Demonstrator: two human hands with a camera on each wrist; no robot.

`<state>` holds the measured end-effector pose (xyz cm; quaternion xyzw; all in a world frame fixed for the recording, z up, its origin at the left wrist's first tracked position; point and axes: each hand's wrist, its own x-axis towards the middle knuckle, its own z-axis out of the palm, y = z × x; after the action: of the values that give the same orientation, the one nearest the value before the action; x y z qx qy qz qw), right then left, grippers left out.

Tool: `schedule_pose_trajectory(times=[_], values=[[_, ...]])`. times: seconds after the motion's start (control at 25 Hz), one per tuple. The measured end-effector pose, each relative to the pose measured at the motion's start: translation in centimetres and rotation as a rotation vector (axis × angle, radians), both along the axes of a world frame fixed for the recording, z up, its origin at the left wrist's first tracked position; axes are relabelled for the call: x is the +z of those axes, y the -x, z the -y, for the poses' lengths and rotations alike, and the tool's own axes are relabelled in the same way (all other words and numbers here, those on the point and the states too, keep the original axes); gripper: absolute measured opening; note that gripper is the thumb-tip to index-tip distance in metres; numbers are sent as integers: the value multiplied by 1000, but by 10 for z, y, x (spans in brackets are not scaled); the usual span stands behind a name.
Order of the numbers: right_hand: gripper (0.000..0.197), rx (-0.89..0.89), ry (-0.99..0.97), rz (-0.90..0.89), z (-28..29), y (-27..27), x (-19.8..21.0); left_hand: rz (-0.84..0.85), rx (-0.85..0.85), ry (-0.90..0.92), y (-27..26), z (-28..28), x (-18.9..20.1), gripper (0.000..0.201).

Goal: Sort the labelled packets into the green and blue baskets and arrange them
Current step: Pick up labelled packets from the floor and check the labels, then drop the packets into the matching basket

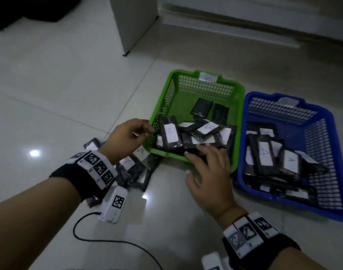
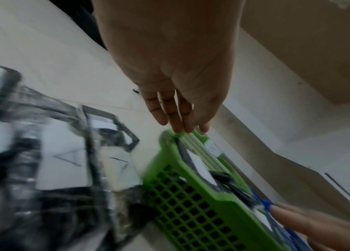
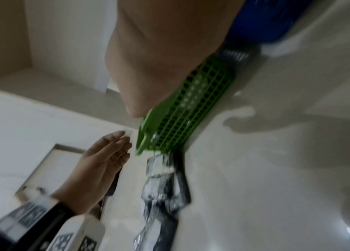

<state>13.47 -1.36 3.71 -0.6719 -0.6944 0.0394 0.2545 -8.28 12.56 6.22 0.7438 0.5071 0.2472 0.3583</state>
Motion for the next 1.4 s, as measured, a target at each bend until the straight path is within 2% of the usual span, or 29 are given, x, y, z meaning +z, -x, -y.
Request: schedule_pose_trajectory(times=[0.12,0.24,0.36,0.48,0.6,0.72,0.88,0.92,1.04,1.08,1.24,1.4], values=[[36,235,10,-51,-8,53,-7,-138,117,81,51,10,-16,17],[32,380,74,14,-15,82,-10,-287,158,89,82,26,-26,24],[38,239,354,21,-21,95,-13,-426,161,80,90,38,-36,52],[45,90,554,-103,-25,103,-21,-413,284,181,82,43,-47,74],[38,10,585,-331,-28,109,-24,-466,334,223,73,42,-55,81],[32,-140,551,-505,-35,116,-33,-461,342,225,69,47,-58,76],[43,-379,571,-626,-53,131,-43,-332,376,296,71,55,-56,60],[43,-393,592,-653,-56,133,-44,-232,412,353,73,56,-54,53],[33,-349,634,-742,-58,132,-43,236,521,576,79,61,-41,32],[29,-319,646,-805,-57,131,-42,324,537,600,80,61,-36,28],[20,-233,687,-1007,-43,125,-25,548,624,555,75,57,-19,24],[17,-244,464,-1156,-42,102,9,659,586,453,40,40,-4,30]])
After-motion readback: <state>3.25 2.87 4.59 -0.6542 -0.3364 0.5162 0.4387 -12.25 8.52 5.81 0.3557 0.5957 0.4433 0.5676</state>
